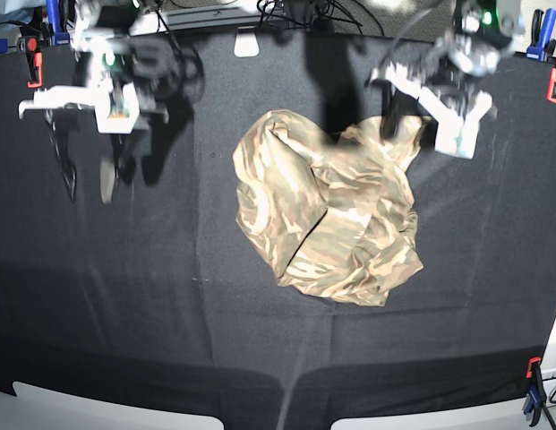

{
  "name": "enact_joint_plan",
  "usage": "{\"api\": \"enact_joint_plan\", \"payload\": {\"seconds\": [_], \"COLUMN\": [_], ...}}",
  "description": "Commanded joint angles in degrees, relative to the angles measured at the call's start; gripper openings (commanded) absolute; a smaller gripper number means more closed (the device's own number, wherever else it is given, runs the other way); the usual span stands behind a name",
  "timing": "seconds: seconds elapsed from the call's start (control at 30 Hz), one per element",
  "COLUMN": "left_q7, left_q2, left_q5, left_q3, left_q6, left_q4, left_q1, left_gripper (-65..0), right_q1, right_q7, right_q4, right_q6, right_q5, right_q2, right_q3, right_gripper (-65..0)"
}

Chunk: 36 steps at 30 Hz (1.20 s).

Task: Layout the t-shirt on the table in an organized manner, then fold the t-shirt properly
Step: 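Lower both grippers onto the crumpled camouflage t-shirt and pinch its fabric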

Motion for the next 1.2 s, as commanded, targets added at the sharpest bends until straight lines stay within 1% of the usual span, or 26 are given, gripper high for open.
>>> {"api": "enact_joint_plan", "payload": {"seconds": [0.0, 0.07, 0.13, 0.2, 0.27, 0.33, 0.37, 0.43, 0.47, 0.57, 0.67, 0.7, 0.73, 0.83, 0.87, 0.9, 1.0, 1.1, 1.13, 1.17], "left_q7": [-1.4, -1.4, -1.4, -1.3, -1.3, -1.3, -1.3, -1.4, -1.4, -1.4, -1.4, -1.4, -1.4, -1.4, -1.4, -1.4, -1.4, -1.4, -1.4, -1.4], "left_q2": [-0.2, -0.3, -0.5, -0.5, -0.5, -0.5, -0.5, -0.5, -0.5, -0.5, -0.5, -0.5, -0.5, -0.5, -0.5, -0.5, -0.5, -0.5, -0.5, -0.5], "left_q5": [-0.5, -0.5, -0.5, -0.5, -0.5, -0.5, -0.5, -0.3, -0.3, 0.9, 3.5, 3.8, 3.8, 3.8, 3.8, 3.8, 3.8, 3.8, 3.8, 3.8], "left_q3": [0.0, 0.0, 0.0, 0.0, 0.0, 0.0, 0.0, 0.0, 0.0, 0.0, 0.0, 0.0, 0.0, 0.0, 0.0, 0.0, 0.0, 0.0, 0.0, 0.0], "left_q6": [0.1, 0.1, 0.1, 0.1, 0.1, 0.1, 0.1, 0.1, 0.1, 0.1, 0.1, 0.1, 0.1, 0.1, 0.1, 0.2, 0.2, 0.2, 0.2, 0.1], "left_q4": [1.1, 1.1, 1.1, 1.1, 1.1, 1.1, 1.1, 1.1, 1.1, 1.1, 1.1, 1.1, 1.1, 1.1, 1.1, 1.1, 1.1, 1.1, 1.1, 1.1], "left_q1": [-1.2, -3.6, -6.4, -9.2, -11.7, -13.6, -14.3, -14.9, -14.9, -14.6, -14.5, -14.6, -14.5, -14.5, -14.5, -14.5, -14.5, -14.5, -14.5, -14.5], "left_gripper": [-33.9, -33.9, -33.9, -33.9, -33.9, -33.9, -33.9, -33.9, -33.9, -33.8, -33.8, -33.9, -33.8, -33.8, -33.9, -33.9, -33.8, -33.9, -33.8, -33.9], "right_q1": [1.3, 3.9, 6.9, 10.0, 13.1, 16.1, 17.5, 19.8, 20.8, 23.7, 27.3, 28.5, 29.8, 34.1, 35.5, 36.9, 41.1, 44.7, 45.8, 46.9], "right_q7": [-0.2, -4.8, -9.3, -11.6, -12.5, -12.7, -12.7, -12.6, -12.5, -12.8, -16.7, -17.4, -17.9, -18.3, -18.5, -19.2, -22.1, -22.4, -22.4, -22.3], "right_q4": [0.9, 0.9, 0.9, 0.9, 0.9, 0.9, 0.9, 0.9, 0.9, 0.9, 0.9, 0.9, 0.9, 0.9, 0.9, 0.9, 0.9, 0.9, 0.8, 0.4], "right_q6": [-0.6, 1.7, 6.3, 12.9, 21.3, 29.2, 32.0, 35.9, 37.2, 39.6, 40.7, 41.6, 43.2, 50.6, 52.5, 53.8, 54.7, 54.8, 55.0, 56.1], "right_q5": [0.5, 2.3, 3.6, 3.6, 3.7, 6.7, 8.8, 12.0, 12.6, 12.8, 16.5, 17.8, 18.9, 21.2, 21.2, 21.2, 20.2, 16.8, 16.0, 16.1], "right_q2": [0.7, 0.7, 0.7, 0.7, 0.7, 0.7, 0.7, 0.7, 0.7, 0.7, 0.7, 0.7, 0.7, 0.7, 0.7, 0.7, 0.7, 0.7, 0.7, 0.7], "right_q3": [0.3, 0.3, 0.3, 0.3, 0.3, 0.1, -0.2, -1.0, -1.6, -3.8, -7.1, -8.4, -9.9, -15.1, -16.9, -18.6, -22.7, -24.7, -24.9, -24.8], "right_gripper": [-37.4, -37.5, -37.5, -37.5, -37.4, -37.4, -37.4, -37.4, -37.4, -37.4, -37.4, -37.4, -37.4, -37.5, -37.5, -37.5, -37.5, -37.5, -37.6, -38.0]}}
